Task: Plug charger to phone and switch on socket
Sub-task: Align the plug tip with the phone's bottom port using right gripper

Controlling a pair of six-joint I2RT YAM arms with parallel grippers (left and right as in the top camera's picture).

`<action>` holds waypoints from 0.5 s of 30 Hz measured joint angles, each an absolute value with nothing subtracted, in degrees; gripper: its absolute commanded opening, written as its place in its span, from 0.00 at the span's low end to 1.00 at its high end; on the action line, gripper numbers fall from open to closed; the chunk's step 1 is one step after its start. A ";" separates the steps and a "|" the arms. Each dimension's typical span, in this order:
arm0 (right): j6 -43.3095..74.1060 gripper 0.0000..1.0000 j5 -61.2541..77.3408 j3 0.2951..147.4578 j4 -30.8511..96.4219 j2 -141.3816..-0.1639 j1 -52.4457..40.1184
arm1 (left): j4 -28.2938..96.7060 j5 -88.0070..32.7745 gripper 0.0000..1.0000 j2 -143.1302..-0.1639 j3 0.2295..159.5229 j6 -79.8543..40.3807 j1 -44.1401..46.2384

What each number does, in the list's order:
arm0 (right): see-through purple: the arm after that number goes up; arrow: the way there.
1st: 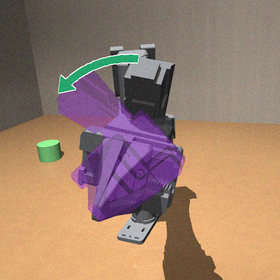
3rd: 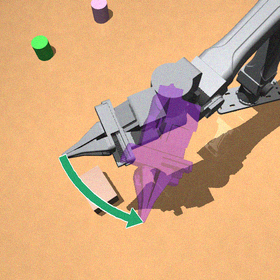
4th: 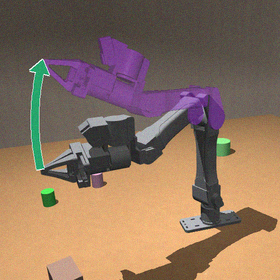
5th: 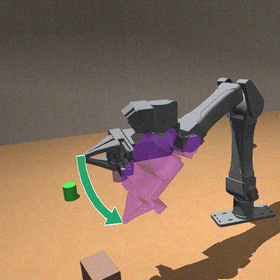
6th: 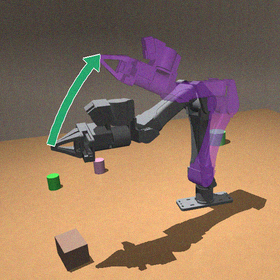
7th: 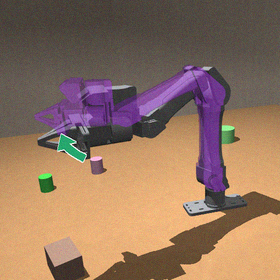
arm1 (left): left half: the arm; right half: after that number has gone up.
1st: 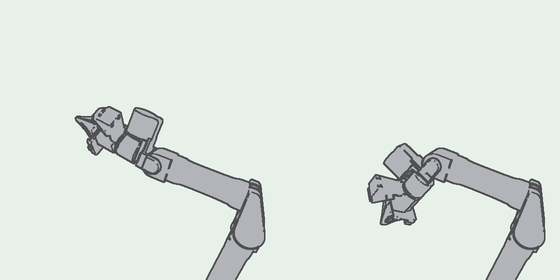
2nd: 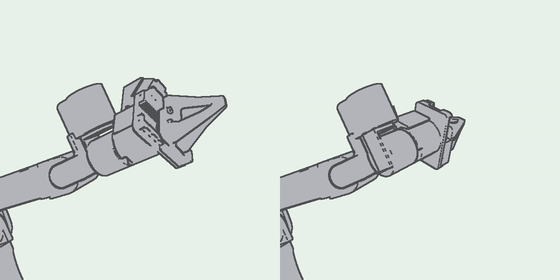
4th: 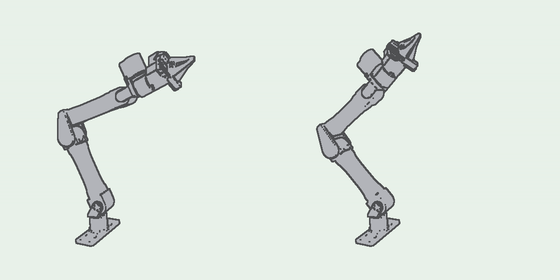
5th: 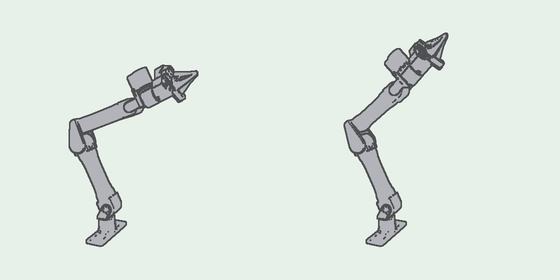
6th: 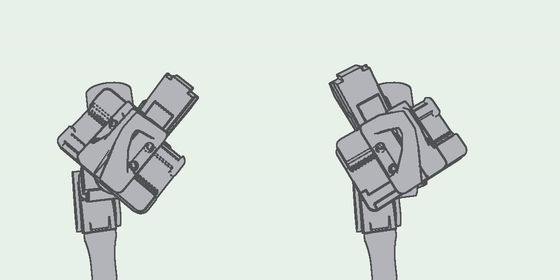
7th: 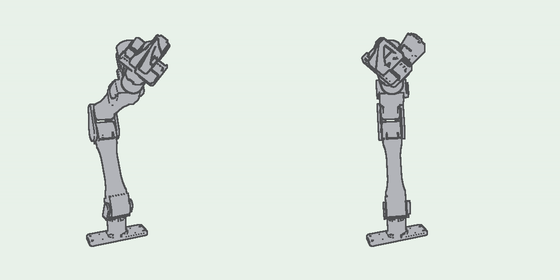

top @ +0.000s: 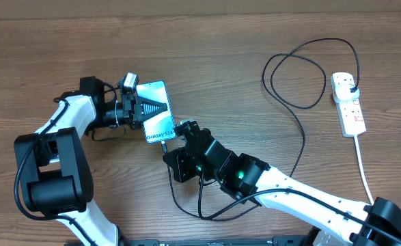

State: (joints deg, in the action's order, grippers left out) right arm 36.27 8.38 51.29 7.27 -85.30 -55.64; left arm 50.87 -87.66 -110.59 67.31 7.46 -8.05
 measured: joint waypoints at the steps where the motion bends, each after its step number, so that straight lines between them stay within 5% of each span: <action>1: 36.27 0.04 8.29 51.29 7.20 -85.30 -55.66 | 50.94 -87.68 0.04 -110.59 67.31 7.46 -8.05; 15: 37.28 0.04 8.10 51.29 7.03 -85.30 -55.66 | 51.05 -87.68 0.04 -110.59 67.31 7.46 -8.05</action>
